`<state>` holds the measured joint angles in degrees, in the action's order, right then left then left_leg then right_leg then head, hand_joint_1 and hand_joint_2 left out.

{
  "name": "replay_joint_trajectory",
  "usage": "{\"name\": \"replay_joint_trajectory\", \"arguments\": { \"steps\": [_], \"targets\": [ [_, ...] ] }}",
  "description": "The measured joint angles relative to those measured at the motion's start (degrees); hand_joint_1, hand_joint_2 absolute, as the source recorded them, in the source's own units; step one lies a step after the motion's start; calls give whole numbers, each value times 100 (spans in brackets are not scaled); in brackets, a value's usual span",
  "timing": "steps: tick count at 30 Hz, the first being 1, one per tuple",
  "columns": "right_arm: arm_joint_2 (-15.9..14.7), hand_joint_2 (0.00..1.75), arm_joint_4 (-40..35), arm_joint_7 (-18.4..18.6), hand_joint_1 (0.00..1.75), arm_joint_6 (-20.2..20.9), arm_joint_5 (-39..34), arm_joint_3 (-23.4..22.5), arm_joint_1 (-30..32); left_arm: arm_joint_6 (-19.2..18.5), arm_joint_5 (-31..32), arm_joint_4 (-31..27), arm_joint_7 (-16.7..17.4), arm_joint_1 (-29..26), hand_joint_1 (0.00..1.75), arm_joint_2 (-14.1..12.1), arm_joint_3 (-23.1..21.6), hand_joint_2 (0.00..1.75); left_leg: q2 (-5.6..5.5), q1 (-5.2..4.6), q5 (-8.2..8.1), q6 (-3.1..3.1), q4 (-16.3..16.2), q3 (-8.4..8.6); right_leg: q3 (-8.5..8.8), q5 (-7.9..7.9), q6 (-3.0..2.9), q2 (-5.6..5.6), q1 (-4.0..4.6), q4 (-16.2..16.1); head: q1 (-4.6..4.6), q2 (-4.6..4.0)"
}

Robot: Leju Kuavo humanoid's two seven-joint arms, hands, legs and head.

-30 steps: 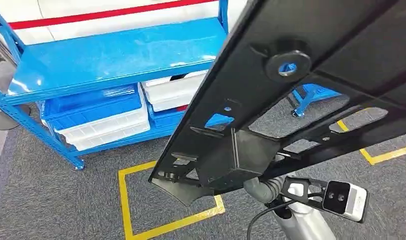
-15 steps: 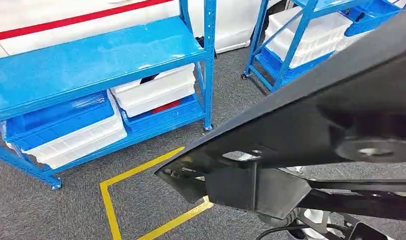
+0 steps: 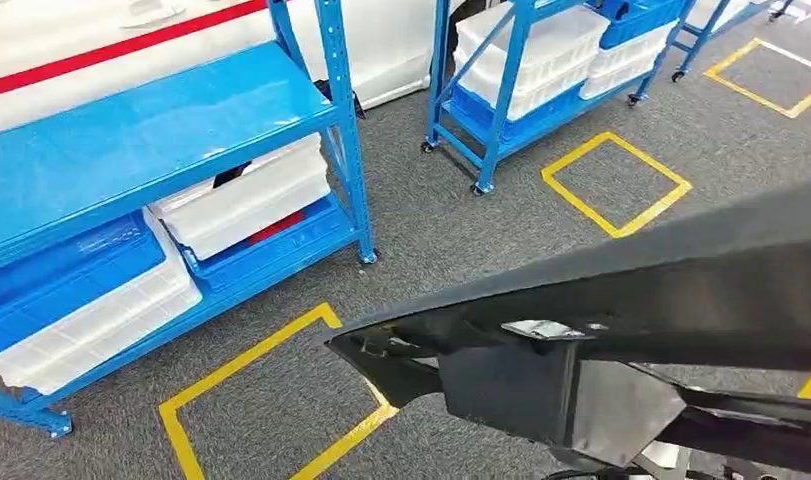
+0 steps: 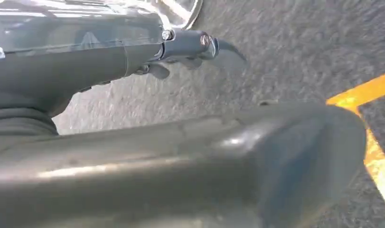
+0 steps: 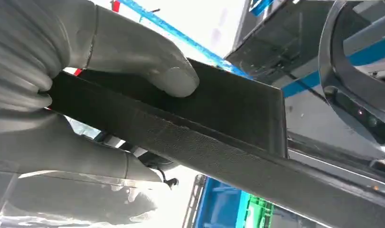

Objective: Take the parts from the cabinet and place them on the table.

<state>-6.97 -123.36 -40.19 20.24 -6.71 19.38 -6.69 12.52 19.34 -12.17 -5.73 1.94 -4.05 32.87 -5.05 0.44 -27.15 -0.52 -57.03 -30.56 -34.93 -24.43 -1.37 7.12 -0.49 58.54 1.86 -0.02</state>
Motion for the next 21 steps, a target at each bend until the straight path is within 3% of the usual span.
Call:
{"name": "replay_joint_trajectory", "arguments": {
  "steps": [2,3,4,5,7,8,9,10,12,13,14,18,19,20,21],
  "targets": [
    [-11,175,31,2,175,46,-33,-127,14,0,0,-2,-26,15,0,-44,4,0,131,-22,30,45,30,16,-15,57,97,168,-25,-49,2,0],
    [-18,175,33,2,175,66,-33,-164,24,-4,0,-2,-33,25,0,-33,4,0,239,72,90,85,122,45,-17,35,117,112,-1,-10,2,0],
    [-26,175,39,-2,175,94,-30,-214,41,-13,0,-4,-54,34,0,-41,4,0,308,52,107,113,151,61,-88,-103,136,-265,46,136,-2,0],
    [-28,175,57,2,175,98,-26,-238,48,-15,-2,-4,-90,20,0,-41,9,0,401,46,107,154,154,53,-268,-348,160,-481,36,489,0,0],
    [-39,175,159,0,175,261,-26,-297,154,9,-44,-4,-262,-27,0,-37,59,0,574,33,106,155,152,41,-689,-772,203,-641,-3,1384,-2,0],
    [-42,175,206,0,175,326,-20,-321,229,22,-68,-4,-308,-34,0,-37,101,0,648,33,105,153,148,29,-827,-858,226,-661,-29,1689,0,0],
    [-44,175,253,9,175,358,-4,-336,284,28,-77,-4,-339,-32,0,-37,144,0,723,33,104,150,146,27,-830,-797,246,-684,-56,1718,0,0],
    [-44,175,305,9,175,410,45,-354,302,18,-68,-4,-339,-28,0,-33,153,0,800,33,94,133,141,30,-677,-623,262,-709,-80,1460,-2,0],
    [-29,175,445,7,175,487,177,-373,307,-20,-9,-4,-328,-17,0,-30,155,0,929,37,66,89,122,54,-73,-184,257,-868,-87,435,-2,0],
    [-20,175,520,9,175,492,243,-374,314,-26,22,-4,-310,-2,0,-28,157,0,982,26,43,53,96,69,179,-156,231,-1156,-72,-7,-2,0],
    [-6,175,584,9,175,474,309,-371,322,-31,44,-4,-286,7,0,-26,168,0,1022,-18,8,1,63,59,183,-171,165,-1182,-25,-40,0,0],
    [46,175,1054,11,175,229,413,-181,176,-66,186,-4,-43,92,0,-26,181,0,1235,5,-11,-135,93,127,157,-125,24,-893,-12,-78,0,0],
    [46,175,1171,11,175,199,446,-96,142,-74,190,-4,-5,117,0,-26,181,0,975,42,-131,-169,-26,86,168,-101,-14,-857,-35,-106,0,0],
    [46,175,1264,9,175,201,501,-19,92,-77,175,-4,24,114,0,-22,188,0,749,52,-362,-173,-357,-54,156,-90,-51,-809,-36,-107,0,0],
    [52,175,1377,9,175,194,566,92,65,-74,162,-4,33,102,0,-24,206,0,628,61,-620,-184,-843,-269,146,-85,-75,-751,-29,-107,0,0]
  ]
}}
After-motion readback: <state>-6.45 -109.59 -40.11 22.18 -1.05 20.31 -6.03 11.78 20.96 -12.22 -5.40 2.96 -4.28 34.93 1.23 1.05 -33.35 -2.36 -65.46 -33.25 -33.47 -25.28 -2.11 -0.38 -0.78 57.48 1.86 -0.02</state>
